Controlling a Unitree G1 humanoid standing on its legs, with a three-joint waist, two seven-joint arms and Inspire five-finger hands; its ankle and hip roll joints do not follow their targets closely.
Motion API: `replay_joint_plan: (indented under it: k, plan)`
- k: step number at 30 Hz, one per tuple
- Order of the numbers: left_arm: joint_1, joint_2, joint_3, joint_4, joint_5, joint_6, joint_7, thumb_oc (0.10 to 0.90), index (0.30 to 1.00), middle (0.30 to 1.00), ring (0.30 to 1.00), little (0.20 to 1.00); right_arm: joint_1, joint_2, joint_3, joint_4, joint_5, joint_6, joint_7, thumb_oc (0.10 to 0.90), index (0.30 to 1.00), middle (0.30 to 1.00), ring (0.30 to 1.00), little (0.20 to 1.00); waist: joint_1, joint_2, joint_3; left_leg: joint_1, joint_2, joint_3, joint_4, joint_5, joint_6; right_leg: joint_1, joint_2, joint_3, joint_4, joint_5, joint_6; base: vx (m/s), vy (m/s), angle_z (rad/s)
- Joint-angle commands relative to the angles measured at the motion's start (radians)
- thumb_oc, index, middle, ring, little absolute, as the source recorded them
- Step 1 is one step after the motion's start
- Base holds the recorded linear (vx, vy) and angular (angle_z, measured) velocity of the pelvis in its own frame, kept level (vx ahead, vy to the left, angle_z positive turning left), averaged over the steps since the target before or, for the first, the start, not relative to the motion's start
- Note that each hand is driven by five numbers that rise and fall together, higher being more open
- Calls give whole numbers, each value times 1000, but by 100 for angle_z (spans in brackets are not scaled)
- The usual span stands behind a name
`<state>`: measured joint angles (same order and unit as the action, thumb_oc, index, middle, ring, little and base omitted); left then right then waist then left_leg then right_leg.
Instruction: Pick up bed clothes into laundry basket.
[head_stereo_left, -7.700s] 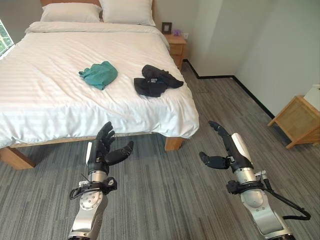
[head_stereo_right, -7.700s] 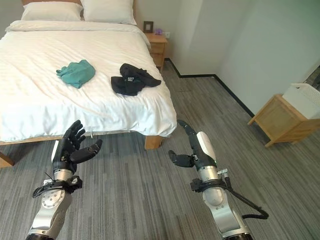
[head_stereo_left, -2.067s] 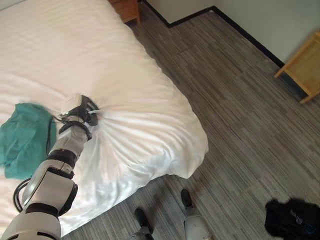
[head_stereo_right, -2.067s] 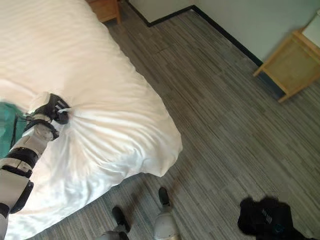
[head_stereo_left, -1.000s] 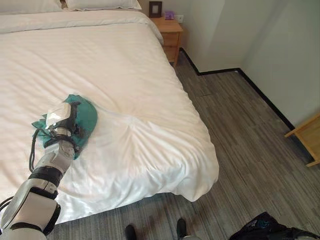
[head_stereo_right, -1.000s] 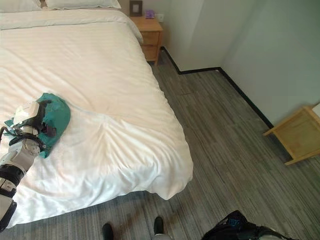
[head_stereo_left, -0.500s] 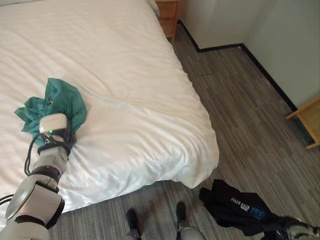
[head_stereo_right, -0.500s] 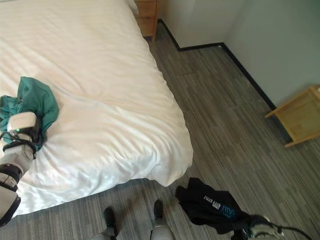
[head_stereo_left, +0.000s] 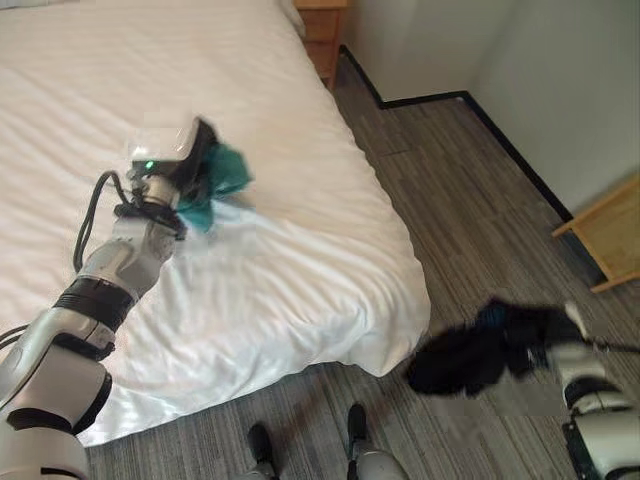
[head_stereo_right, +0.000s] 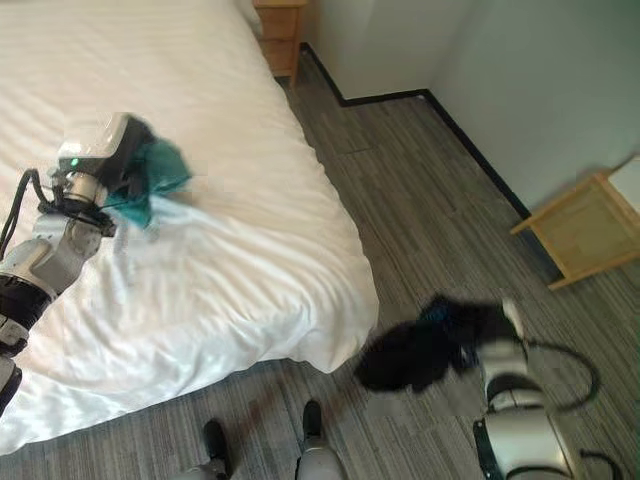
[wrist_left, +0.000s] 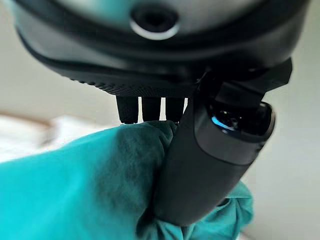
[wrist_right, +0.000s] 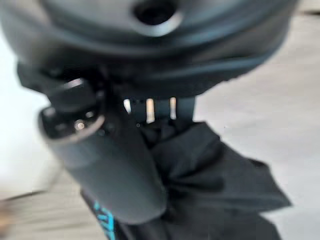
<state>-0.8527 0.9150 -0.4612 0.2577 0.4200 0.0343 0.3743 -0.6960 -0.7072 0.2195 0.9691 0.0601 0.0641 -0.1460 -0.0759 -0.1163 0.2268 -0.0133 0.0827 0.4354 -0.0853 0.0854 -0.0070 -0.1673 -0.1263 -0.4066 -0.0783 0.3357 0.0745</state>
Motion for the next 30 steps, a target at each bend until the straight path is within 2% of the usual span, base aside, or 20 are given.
replay_joint_plan:
  k: [1, 4, 8, 9, 10, 11, 13, 14, 15, 16, 17, 18, 19, 21, 22, 24, 27, 28, 29, 30]
  plan:
    - [-88, -46, 152, -87, -31, -104, 145, 400, 300, 300, 300, 300, -99, -210, 10, 20, -90, -47, -114, 400, 300, 300, 300, 300, 55, 38, -75, 32, 89, -24, 6, -78, -72, 144, -210, -133, 319, -341, 129, -109, 2, -80]
    - [209, -123, 348, -317, -87, -170, 93, 400, 300, 300, 300, 300, -161, -227, 18, -46, -162, -37, -121, 400, 300, 300, 300, 300, 102, 36, -102, 63, 104, 97, 11, -54, -66, 216, -228, -292, 356, -353, 108, -159, -19, -74]
    - [223, -124, 361, -326, -87, -167, 89, 400, 300, 300, 300, 300, -168, -225, 29, -44, -161, -37, -121, 400, 300, 300, 300, 300, 97, 40, -104, 64, 104, 98, 11, -55, -67, 217, -227, -291, 355, -352, 108, -69, -127, -69]
    - [745, -392, 607, -503, -140, -238, 59, 400, 300, 300, 300, 300, 286, -177, -308, -732, -231, -137, -191, 400, 300, 300, 300, 300, 82, 73, -138, 103, 188, 288, 72, -4, -90, 285, -190, -301, 174, -344, 85, -210, -497, -83]
    - [747, -387, 596, -507, -141, -236, 59, 400, 300, 300, 300, 300, 316, -171, -331, -751, -234, -131, -187, 400, 300, 300, 300, 300, 94, 67, -145, 101, 188, 290, 72, -4, -90, 283, -189, -300, 171, -342, 84, -238, -570, -303]
    - [834, -419, 665, -511, -147, -236, 62, 400, 300, 300, 300, 300, 477, -99, -440, -901, -258, -182, -185, 400, 300, 300, 300, 300, 44, 100, -132, 113, 207, 315, 97, -3, -97, 281, -175, -267, 140, -347, 86, -29, -110, -354]
    - [918, -436, 649, -519, -158, -244, 56, 400, 300, 300, 300, 300, 561, 6, -475, -1058, -305, -214, -193, 400, 300, 300, 300, 300, 42, 124, -137, 112, 245, 324, 173, -2, -115, 290, -147, -228, 77, -353, 70, 46, -222, -176]
    - [939, -449, 635, -521, -159, -253, 54, 400, 300, 300, 300, 300, 551, 11, -459, -1102, -330, -225, -200, 400, 300, 300, 300, 300, 42, 129, -132, 106, 286, 318, 234, 33, -146, 301, -114, -192, 43, -365, 57, 89, -224, -51]
    - [941, -449, 635, -522, -159, -254, 54, 400, 300, 300, 300, 300, 552, 12, -458, -1105, -331, -223, -200, 400, 300, 300, 300, 300, 45, 132, -132, 107, 295, 320, 241, 32, -150, 302, -106, -189, 39, -364, 53, 182, -446, -248]
    - [922, -442, 572, -463, -156, -230, 68, 400, 300, 300, 300, 300, 485, -57, -400, -1180, -324, -251, -193, 400, 300, 300, 300, 300, 73, 116, -107, 59, 301, 109, 358, 64, -169, 307, -43, -75, 0, -406, 18, 122, -436, -273]
    - [903, -442, 539, -425, -144, -216, 84, 400, 300, 300, 300, 300, 455, -92, -377, -1170, -301, -255, -187, 400, 300, 300, 300, 300, 95, 99, -90, 7, 239, 12, 404, 19, -127, 308, -39, -49, 8, -400, 4, 179, -421, -337]
    - [897, -443, 537, -420, -143, -217, 86, 400, 300, 300, 300, 300, 451, -94, -377, -1166, -300, -256, -188, 400, 300, 300, 300, 300, 95, 100, -93, 5, 235, -13, 412, 0, -137, 314, -38, -31, 3, -413, 9, 88, -197, -276]
    - [878, -438, 499, -380, -135, -210, 81, 400, 300, 300, 300, 300, 402, -143, -335, -1165, -289, -266, -171, 400, 300, 300, 300, 300, 114, 87, -88, -26, 147, -111, 418, -55, -98, 305, -27, 12, 24, -411, 4, 158, -130, -273]
    - [863, -444, 487, -368, -136, -213, 79, 400, 300, 300, 300, 300, 371, -163, -316, -1147, -279, -266, -172, 400, 300, 300, 300, 300, 119, 89, -84, -33, 121, -128, 432, -77, -92, 306, -25, 24, 29, -418, 5, 136, -149, -171]
    - [827, -449, 453, -346, -150, -210, 75, 400, 300, 300, 300, 300, 314, -203, -274, -1116, -273, -249, -175, 400, 300, 300, 300, 300, 145, 69, -71, -124, 66, -143, 509, -91, -90, 334, -24, 46, 14, -422, 1, 167, -211, -141]
    - [796, -447, 434, -331, -154, -200, 65, 400, 300, 300, 300, 300, 267, -216, -237, -1091, -275, -232, -170, 400, 300, 300, 300, 300, 167, 56, -57, -244, 47, -96, 550, -113, -76, 367, -2, 69, 5, -440, 1, 208, -211, -86]
    - [765, -444, 413, -310, -151, -188, 60, 400, 300, 300, 300, 300, 223, -224, -202, -1062, -276, -215, -169, 400, 300, 300, 300, 300, 189, 58, -60, -289, 44, -52, 483, -110, -78, 394, 31, 114, 2, -473, 8, 407, -65, -67]
    - [733, -432, 399, -289, -142, -166, 55, 400, 300, 300, 300, 300, 186, -244, -175, -1031, -276, -201, -169, 400, 300, 300, 300, 300, 203, 74, -70, -306, 56, -6, 308, -45, -84, 430, 70, 128, -2, -505, 18, 470, 36, -84]
    - [723, -432, 393, -281, -138, -157, 55, 400, 300, 300, 300, 300, 172, -246, -168, -1025, -274, -196, -168, 400, 300, 300, 300, 300, 206, 77, -75, -308, 60, -1, 235, -37, -87, 443, 75, 133, -1, -518, 21, 426, 48, -76]
    - [716, -436, 393, -275, -137, -155, 57, 400, 300, 300, 300, 300, 157, -248, -158, -1018, -273, -195, -169, 400, 300, 300, 300, 300, 210, 79, -69, -283, 51, 27, 180, 5, -76, 437, 70, 129, 5, -513, 22, 442, 47, -67]
